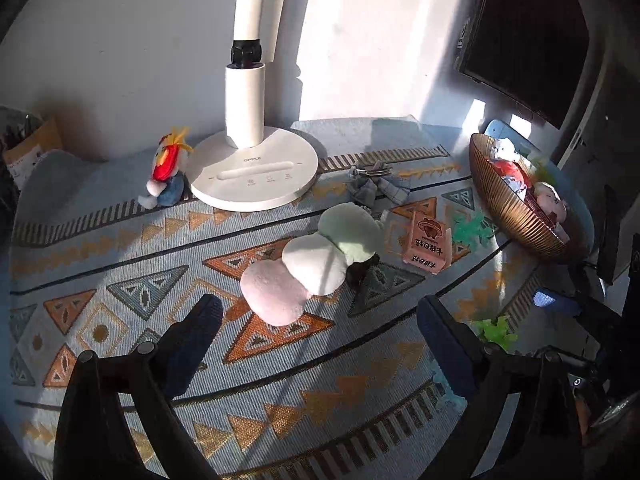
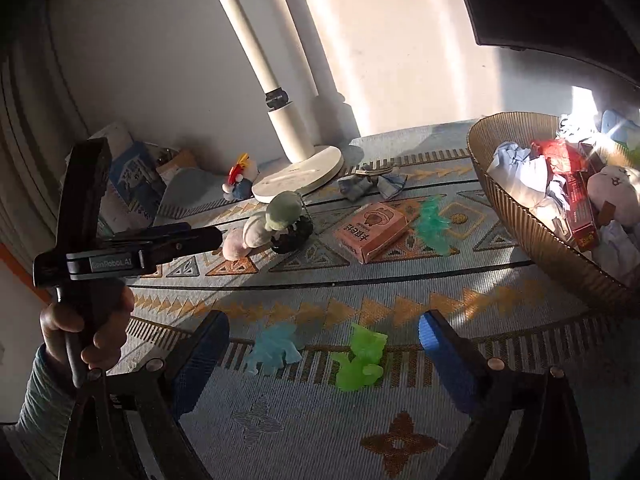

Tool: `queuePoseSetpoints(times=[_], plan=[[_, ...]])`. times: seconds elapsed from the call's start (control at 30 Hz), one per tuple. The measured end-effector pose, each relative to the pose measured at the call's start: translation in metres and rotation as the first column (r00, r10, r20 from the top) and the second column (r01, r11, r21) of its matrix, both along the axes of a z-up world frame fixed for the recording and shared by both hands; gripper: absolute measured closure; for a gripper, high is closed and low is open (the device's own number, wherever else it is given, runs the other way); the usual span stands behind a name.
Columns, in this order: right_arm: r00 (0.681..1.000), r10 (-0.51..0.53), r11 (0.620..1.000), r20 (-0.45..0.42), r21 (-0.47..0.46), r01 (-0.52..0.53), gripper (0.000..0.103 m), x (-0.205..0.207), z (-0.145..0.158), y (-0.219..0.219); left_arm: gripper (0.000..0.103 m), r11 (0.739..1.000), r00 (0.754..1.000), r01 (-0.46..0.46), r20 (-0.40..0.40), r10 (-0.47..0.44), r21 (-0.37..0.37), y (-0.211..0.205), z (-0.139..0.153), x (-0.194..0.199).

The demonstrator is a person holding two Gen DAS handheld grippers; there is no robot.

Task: Organize objects
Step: 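Grasp the stacked pastel plush toy with the left gripper while the right grasps the blue jelly toy, then carry the plush toy and blue jelly toy into the bowl and open both grippers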

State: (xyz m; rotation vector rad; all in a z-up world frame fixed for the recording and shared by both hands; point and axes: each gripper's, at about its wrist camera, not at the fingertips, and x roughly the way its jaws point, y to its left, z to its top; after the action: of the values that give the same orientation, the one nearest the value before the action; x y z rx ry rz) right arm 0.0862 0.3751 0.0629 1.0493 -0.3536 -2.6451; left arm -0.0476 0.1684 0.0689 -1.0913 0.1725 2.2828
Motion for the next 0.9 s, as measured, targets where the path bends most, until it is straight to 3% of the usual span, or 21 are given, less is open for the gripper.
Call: queuePoseSetpoints(times=[0.1, 0.17, 0.23, 0.3, 0.4, 0.5, 0.57, 0.63, 0.77, 0.9], plan=[[0.994, 0.101, 0.994, 0.037, 0.031, -0.102, 0.007, -0.005, -0.005, -0.035, 0.003, 0.997, 0.997, 0.066, 0.030, -0.065, -0.032, 0.014, -0.011, -0.035], [0.989, 0.134, 0.988, 0.054, 0.066, -0.138, 0.007, -0.008, -0.011, -0.053, 0.003, 0.995, 0.990, 0.097, 0.099, -0.097, 0.004, 0.017, -0.020, -0.052], [0.986, 0.146, 0.982, 0.082, 0.106, -0.155, 0.007, -0.014, -0.019, -0.066, 0.003, 0.992, 0.980, 0.127, 0.153, -0.129, 0.023, 0.019, -0.031, -0.061], [0.986, 0.134, 0.976, 0.104, 0.161, -0.149, 0.007, -0.018, -0.026, -0.075, 0.004, 0.992, 0.979, 0.130, 0.157, -0.127, -0.007, 0.023, -0.039, -0.065], [0.982, 0.136, 0.966, 0.130, 0.203, -0.161, 0.009, -0.023, -0.035, -0.082, 0.009, 0.986, 0.972, 0.158, 0.171, -0.163, 0.046, 0.020, -0.045, -0.065], [0.984, 0.118, 0.958, 0.136, 0.246, -0.149, 0.018, -0.025, -0.037, -0.084, 0.026, 0.979, 0.964, 0.181, 0.179, -0.195, 0.093, 0.017, -0.045, -0.062], [0.983, 0.103, 0.954, 0.153, 0.263, -0.141, 0.042, -0.026, -0.040, -0.084, 0.032, 0.979, 0.968, 0.193, 0.149, -0.200, 0.064, 0.019, -0.043, -0.055], [0.986, 0.081, 0.947, 0.145, 0.297, -0.121, 0.055, -0.026, -0.041, -0.084, 0.044, 0.978, 0.967, 0.201, 0.146, -0.208, 0.061, 0.018, -0.041, -0.051], [0.990, 0.074, 0.946, 0.123, 0.305, -0.109, 0.055, -0.023, -0.039, -0.083, 0.049, 0.986, 0.978, 0.133, 0.149, -0.147, 0.102, 0.002, -0.038, -0.044], [0.992, 0.077, 0.970, 0.101, 0.223, -0.098, 0.055, -0.023, -0.034, -0.068, 0.050, 0.973, 0.973, 0.093, 0.187, -0.133, 0.211, -0.025, -0.026, -0.031]])
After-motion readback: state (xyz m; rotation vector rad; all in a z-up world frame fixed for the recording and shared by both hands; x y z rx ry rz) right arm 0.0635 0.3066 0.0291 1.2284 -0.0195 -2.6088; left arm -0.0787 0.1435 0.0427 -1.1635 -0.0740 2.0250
